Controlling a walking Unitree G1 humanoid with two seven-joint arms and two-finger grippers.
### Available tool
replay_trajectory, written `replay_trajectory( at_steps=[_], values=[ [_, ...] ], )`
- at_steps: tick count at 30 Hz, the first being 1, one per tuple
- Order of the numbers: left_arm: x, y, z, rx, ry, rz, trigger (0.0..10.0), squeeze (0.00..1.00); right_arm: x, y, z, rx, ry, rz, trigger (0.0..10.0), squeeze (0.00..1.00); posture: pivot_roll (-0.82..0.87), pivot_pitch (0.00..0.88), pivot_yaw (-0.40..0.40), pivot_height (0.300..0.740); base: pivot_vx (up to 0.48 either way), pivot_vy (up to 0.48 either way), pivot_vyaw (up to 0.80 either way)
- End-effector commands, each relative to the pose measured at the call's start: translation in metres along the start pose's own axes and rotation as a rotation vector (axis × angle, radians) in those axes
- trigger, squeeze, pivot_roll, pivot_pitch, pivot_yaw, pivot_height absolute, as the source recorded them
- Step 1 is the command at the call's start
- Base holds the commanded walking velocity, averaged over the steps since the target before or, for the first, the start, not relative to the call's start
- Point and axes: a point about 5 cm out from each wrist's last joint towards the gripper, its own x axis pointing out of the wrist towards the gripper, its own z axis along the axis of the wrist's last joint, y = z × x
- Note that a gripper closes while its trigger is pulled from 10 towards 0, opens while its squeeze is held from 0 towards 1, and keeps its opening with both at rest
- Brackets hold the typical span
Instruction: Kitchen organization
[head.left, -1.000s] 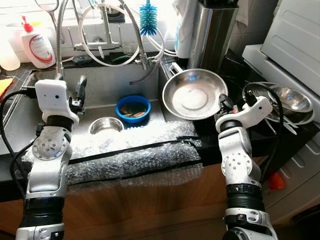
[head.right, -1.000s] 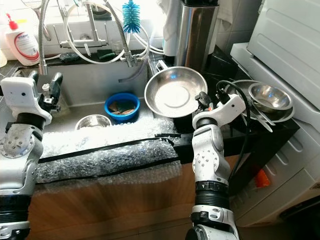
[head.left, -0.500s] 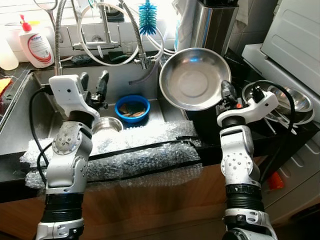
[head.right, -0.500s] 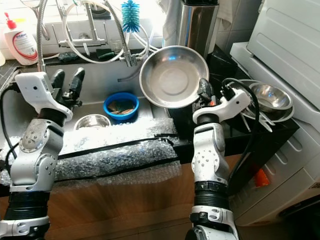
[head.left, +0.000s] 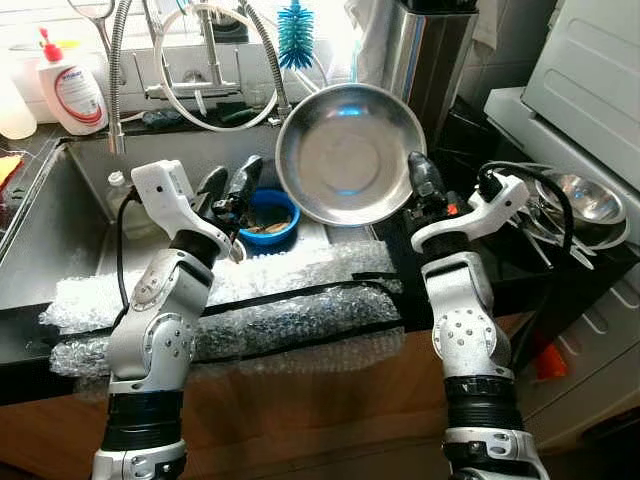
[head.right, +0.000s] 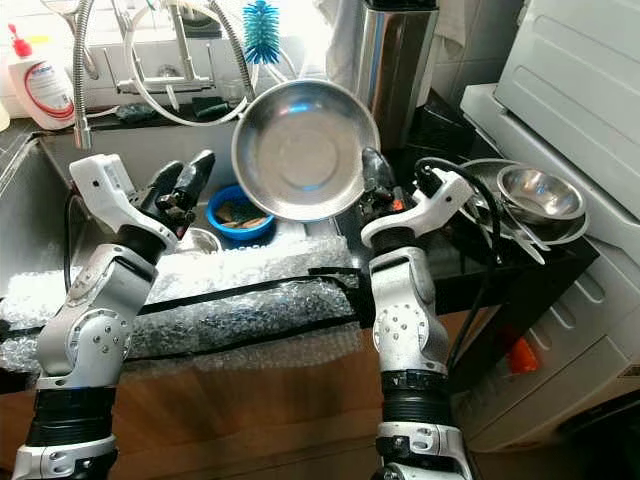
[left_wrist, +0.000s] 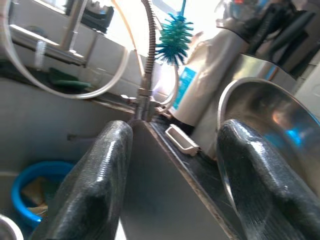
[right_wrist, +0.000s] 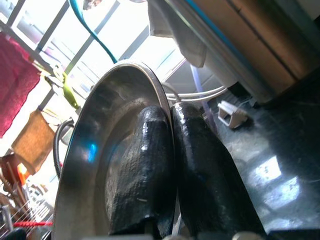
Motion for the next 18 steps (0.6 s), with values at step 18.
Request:
replay_trajectory(
  at_steps=[18],
  values=[
    [0.002, -0.002, -0.003, 0.021, 0.069, -0.031, 10.0, 0.0, -0.003, 0.023, -0.016, 0.024, 0.085, 0.134, 10.0, 0.0, -0.03, 0.0, -0.008, 0.74, 0.0, 0.0, 0.0]
  ],
)
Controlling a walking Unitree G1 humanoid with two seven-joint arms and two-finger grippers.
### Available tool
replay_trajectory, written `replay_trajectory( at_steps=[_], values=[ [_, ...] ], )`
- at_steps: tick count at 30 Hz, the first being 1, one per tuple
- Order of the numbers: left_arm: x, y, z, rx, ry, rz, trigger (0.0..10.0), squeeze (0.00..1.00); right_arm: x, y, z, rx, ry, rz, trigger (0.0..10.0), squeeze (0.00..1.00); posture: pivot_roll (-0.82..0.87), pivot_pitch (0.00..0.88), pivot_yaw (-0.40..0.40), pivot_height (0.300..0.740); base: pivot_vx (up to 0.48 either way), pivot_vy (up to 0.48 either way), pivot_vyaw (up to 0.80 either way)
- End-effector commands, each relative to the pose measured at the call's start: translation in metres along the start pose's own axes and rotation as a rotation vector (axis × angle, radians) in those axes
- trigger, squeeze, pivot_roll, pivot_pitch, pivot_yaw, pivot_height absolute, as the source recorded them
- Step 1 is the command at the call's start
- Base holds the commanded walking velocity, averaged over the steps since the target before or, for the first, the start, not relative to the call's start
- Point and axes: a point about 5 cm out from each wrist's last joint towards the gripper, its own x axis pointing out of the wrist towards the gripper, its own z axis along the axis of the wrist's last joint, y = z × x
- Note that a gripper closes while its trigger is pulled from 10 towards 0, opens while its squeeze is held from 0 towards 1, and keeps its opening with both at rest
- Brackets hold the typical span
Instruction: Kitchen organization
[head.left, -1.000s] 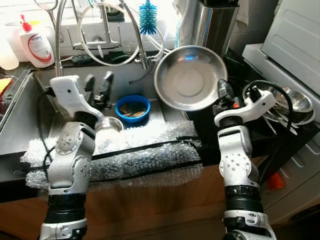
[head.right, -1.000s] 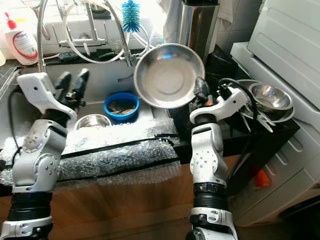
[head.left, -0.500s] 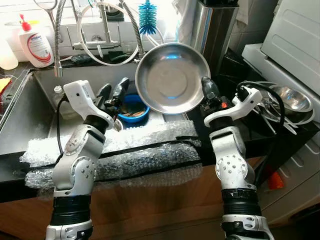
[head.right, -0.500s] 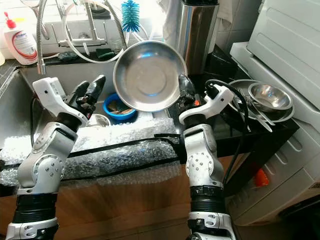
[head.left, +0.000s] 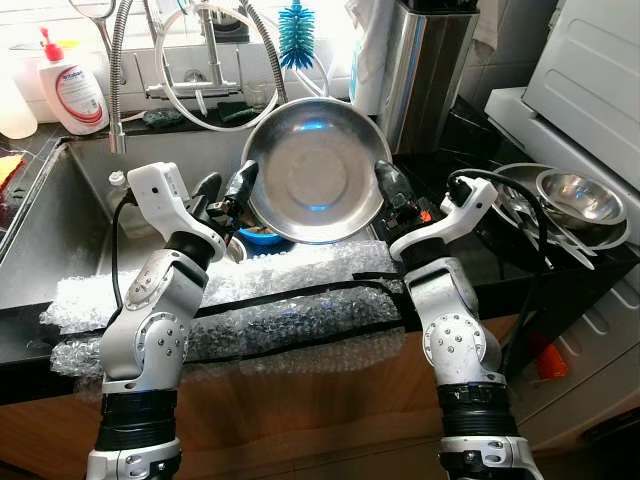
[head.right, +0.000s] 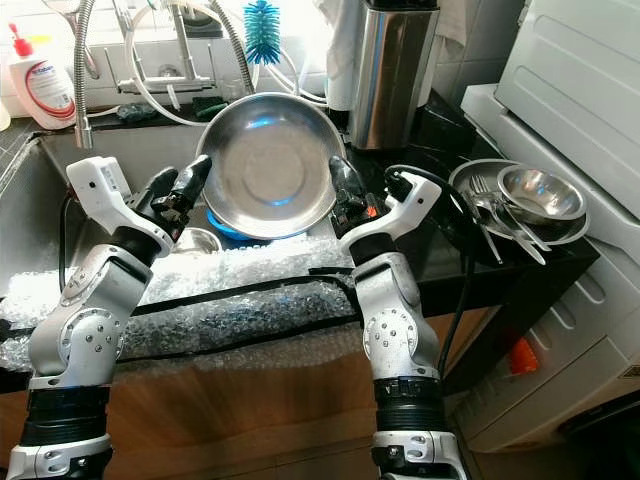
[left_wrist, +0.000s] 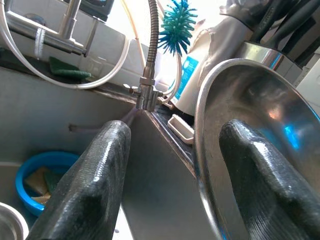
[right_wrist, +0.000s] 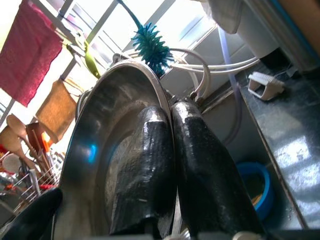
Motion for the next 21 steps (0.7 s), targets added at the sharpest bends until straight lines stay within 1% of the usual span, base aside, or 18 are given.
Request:
replay_trajectory(
  at_steps=[1, 7, 8, 9, 10, 21],
  values=[
    [0.0022, -0.0023, -0.0001, 0.017, 0.021, -0.015, 10.0, 0.0, 0.0023, 0.0119, 0.0016, 0.013, -0.015, 0.052, 10.0, 0.0, -0.03, 0.0, -0.008, 0.74, 0.0, 0.0, 0.0],
    [0.0024, -0.0035, -0.0021, 0.035, 0.032, -0.013, 10.0, 0.0, 0.0017, 0.0126, 0.0022, 0.017, -0.016, 0.063, 10.0, 0.0, -0.03, 0.0, -0.01, 0.74, 0.0, 0.0, 0.0],
    [0.0025, -0.0028, -0.0018, 0.039, 0.032, -0.006, 2.1, 0.0, 0.0018, 0.0131, 0.0024, 0.019, -0.018, 0.068, 10.0, 0.0, -0.03, 0.0, -0.011, 0.74, 0.0, 0.0, 0.0],
    [0.0026, -0.0024, -0.0017, 0.039, 0.032, -0.002, 2.1, 0.0, 0.0018, 0.0133, 0.0024, 0.019, -0.017, 0.069, 10.0, 0.0, -0.03, 0.0, -0.011, 0.74, 0.0, 0.0, 0.0],
    [0.0027, -0.0021, -0.0016, 0.041, 0.032, 0.002, 0.0, 0.0, 0.0018, 0.0135, 0.0025, 0.021, -0.018, 0.07, 10.0, 0.0, -0.03, 0.0, -0.012, 0.74, 0.0, 0.0, 0.0],
    [0.0034, -0.0003, -0.0013, 0.047, 0.032, 0.018, 0.0, 0.0, 0.0013, 0.0138, 0.0024, 0.011, -0.012, 0.074, 10.0, 0.0, -0.03, 0.0, -0.013, 0.74, 0.0, 0.0, 0.0]
  ],
)
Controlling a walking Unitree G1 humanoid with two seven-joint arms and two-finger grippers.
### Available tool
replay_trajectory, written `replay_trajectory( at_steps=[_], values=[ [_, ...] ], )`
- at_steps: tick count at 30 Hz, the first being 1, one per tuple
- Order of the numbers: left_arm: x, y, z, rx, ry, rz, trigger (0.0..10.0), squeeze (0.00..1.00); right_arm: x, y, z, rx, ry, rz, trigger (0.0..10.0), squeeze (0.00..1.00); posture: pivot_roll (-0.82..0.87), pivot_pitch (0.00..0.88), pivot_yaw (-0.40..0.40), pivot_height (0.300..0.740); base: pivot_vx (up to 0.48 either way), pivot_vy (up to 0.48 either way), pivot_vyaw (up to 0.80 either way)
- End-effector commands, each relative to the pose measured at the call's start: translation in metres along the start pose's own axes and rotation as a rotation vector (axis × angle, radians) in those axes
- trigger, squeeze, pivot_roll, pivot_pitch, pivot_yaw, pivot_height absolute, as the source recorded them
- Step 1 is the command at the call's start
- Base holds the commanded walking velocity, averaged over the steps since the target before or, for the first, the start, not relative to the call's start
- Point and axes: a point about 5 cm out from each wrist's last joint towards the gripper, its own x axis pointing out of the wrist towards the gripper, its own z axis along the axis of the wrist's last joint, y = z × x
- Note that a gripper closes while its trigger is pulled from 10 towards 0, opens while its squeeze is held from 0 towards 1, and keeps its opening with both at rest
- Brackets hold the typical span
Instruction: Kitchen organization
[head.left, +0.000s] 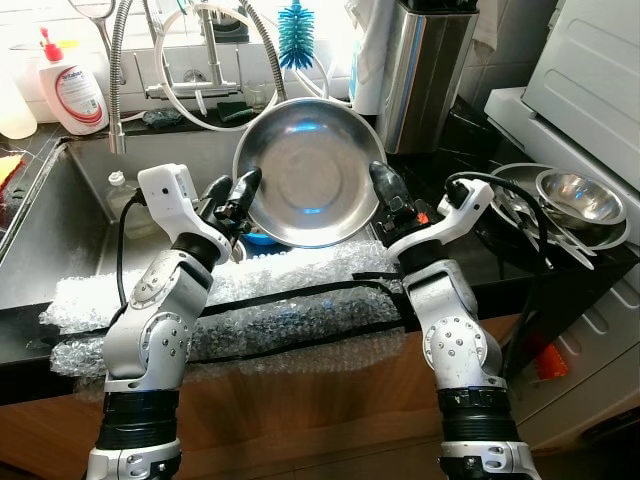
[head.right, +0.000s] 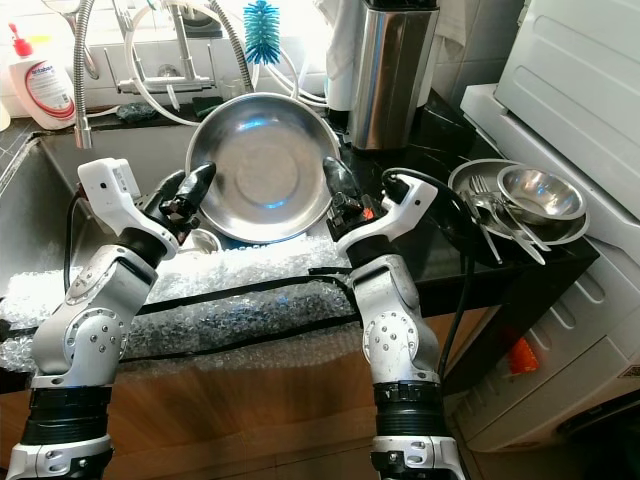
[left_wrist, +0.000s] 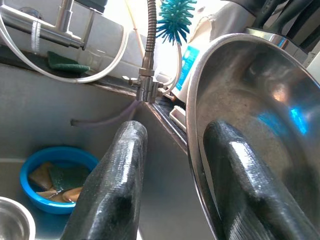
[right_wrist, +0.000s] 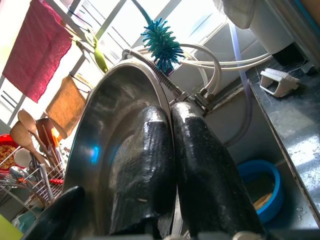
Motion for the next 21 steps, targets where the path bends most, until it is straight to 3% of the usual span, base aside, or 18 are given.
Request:
replay_trajectory(
  at_steps=[1, 6, 12, 20, 21],
  values=[
    [0.002, 0.001, 0.002, 0.01, 0.005, 0.011, 0.0, 0.0, 0.001, 0.009, 0.003, -0.006, -0.018, 0.043, 10.0, 0.0, -0.03, 0.0, -0.013, 0.74, 0.0, 0.0, 0.0],
    [0.003, 0.001, 0.005, 0.013, -0.009, 0.012, 0.0, 0.0, 0.002, 0.011, 0.002, -0.024, -0.013, 0.053, 10.0, 0.0, -0.02, 0.0, -0.015, 0.74, 0.0, 0.0, 0.0],
    [0.004, 0.006, 0.018, -0.055, -0.092, 0.048, 0.0, 0.0, 0.002, 0.007, 0.003, -0.035, -0.025, 0.023, 10.0, 0.0, -0.02, 0.0, -0.016, 0.74, 0.0, 0.0, 0.0],
    [0.004, 0.007, 0.022, -0.066, -0.106, 0.052, 0.0, 0.0, 0.001, 0.007, 0.004, -0.032, -0.027, 0.023, 10.0, 0.03, -0.02, 0.0, -0.016, 0.74, 0.0, 0.0, 0.0],
    [0.004, 0.007, 0.022, -0.067, -0.107, 0.052, 0.0, 0.0, 0.001, 0.007, 0.004, -0.032, -0.027, 0.022, 10.0, 1.0, -0.03, 0.0, -0.017, 0.74, 0.0, 0.0, 0.0]
  ],
)
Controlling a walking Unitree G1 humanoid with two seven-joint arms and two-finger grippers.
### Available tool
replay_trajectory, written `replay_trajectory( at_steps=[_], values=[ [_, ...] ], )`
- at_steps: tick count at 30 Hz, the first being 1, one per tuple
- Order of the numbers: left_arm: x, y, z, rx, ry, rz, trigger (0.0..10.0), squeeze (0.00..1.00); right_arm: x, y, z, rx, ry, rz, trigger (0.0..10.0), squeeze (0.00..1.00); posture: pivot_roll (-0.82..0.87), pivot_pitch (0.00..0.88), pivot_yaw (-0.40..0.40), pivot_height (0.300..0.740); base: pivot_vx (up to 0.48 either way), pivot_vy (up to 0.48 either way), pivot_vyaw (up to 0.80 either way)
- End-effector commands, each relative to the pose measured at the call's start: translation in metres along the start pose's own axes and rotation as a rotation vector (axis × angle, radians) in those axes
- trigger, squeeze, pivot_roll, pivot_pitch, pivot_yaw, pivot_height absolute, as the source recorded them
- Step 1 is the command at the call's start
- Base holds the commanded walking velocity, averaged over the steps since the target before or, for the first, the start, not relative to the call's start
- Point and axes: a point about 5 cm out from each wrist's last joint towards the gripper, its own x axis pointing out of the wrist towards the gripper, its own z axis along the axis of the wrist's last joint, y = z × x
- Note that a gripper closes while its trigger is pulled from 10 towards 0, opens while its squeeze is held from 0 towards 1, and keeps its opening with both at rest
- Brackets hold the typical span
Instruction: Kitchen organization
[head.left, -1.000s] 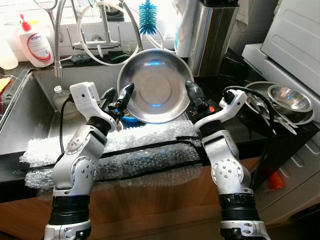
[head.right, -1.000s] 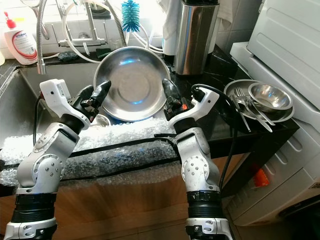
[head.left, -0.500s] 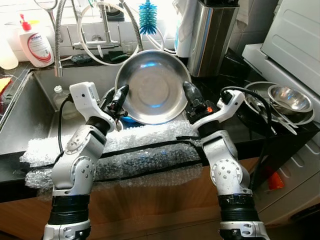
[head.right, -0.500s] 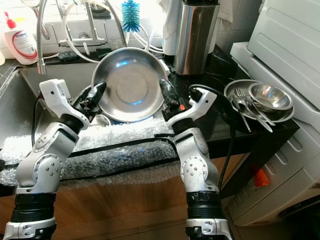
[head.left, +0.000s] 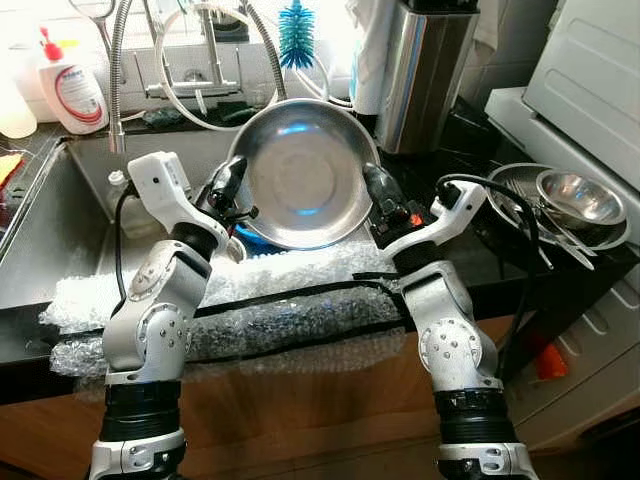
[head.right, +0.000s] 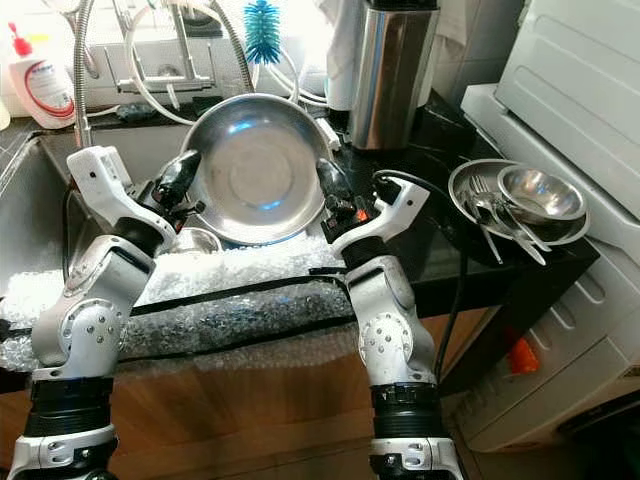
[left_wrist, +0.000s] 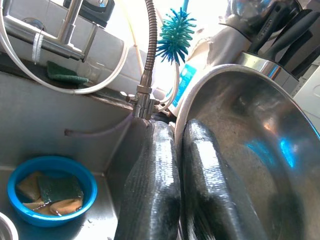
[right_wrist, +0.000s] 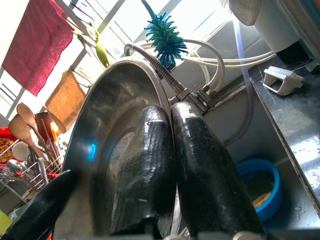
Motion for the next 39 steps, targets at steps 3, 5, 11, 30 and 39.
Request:
replay_trajectory(
  at_steps=[3, 5, 11, 30, 39],
  values=[
    [0.0, 0.007, 0.011, -0.003, -0.048, 0.035, 0.0, 0.0, 0.002, 0.006, 0.006, -0.004, -0.032, 0.026, 10.0, 1.0, -0.02, 0.0, -0.019, 0.74, 0.0, 0.0, 0.0],
    [0.0, 0.007, 0.011, 0.0, -0.046, 0.033, 0.0, 0.0, 0.002, 0.006, 0.006, -0.004, -0.031, 0.028, 10.0, 1.0, -0.02, 0.0, -0.019, 0.74, 0.0, 0.0, 0.0],
    [0.0, 0.007, 0.011, 0.029, -0.042, 0.028, 0.0, 0.0, 0.002, 0.007, 0.005, -0.006, -0.024, 0.033, 10.0, 1.0, -0.02, 0.0, -0.018, 0.74, 0.0, 0.0, 0.0],
    [-0.003, 0.04, 0.035, 0.573, -0.258, 0.349, 10.0, 0.0, -0.015, -0.003, 0.01, -0.502, 0.002, -0.085, 10.0, 0.0, -0.04, 0.0, -0.015, 0.74, 0.0, 0.0, 0.0],
    [-0.003, 0.057, -0.013, 0.751, 0.019, 0.299, 10.0, 0.0, -0.051, -0.01, 0.01, -0.676, 0.043, -0.125, 10.0, 0.0, -0.05, 0.0, -0.012, 0.74, 0.0, 0.0, 0.0]
  ],
)
